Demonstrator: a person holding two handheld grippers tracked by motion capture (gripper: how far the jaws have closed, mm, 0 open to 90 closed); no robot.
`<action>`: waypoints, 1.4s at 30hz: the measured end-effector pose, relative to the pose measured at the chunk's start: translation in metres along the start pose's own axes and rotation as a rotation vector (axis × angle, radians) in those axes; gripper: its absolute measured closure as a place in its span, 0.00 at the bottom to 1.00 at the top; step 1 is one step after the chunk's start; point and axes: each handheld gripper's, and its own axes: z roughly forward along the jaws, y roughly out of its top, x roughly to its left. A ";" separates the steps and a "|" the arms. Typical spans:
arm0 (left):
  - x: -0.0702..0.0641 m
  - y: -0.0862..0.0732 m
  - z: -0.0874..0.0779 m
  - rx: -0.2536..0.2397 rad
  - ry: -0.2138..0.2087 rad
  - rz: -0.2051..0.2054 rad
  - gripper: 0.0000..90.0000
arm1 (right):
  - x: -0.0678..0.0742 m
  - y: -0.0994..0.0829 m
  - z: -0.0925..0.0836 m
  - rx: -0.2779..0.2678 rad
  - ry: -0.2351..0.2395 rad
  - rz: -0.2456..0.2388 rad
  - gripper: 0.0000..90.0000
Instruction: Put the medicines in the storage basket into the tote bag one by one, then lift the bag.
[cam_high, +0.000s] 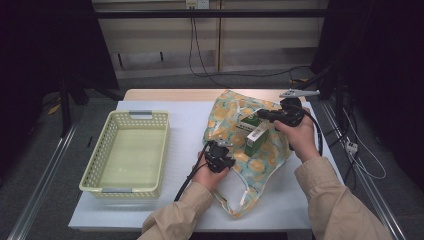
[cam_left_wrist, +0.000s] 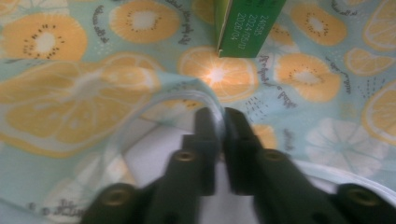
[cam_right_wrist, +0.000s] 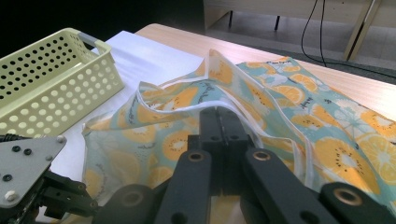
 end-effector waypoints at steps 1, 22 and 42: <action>0.001 0.001 0.000 0.005 -0.005 -0.003 1.00 | 0.000 0.000 0.000 -0.001 -0.001 0.000 1.00; 0.003 0.056 -0.063 -0.101 -0.024 -0.005 1.00 | -0.002 0.004 -0.003 -0.015 0.006 0.009 1.00; -0.001 0.128 -0.127 -0.176 0.017 0.053 1.00 | -0.005 0.038 -0.027 -0.064 -0.016 -0.014 1.00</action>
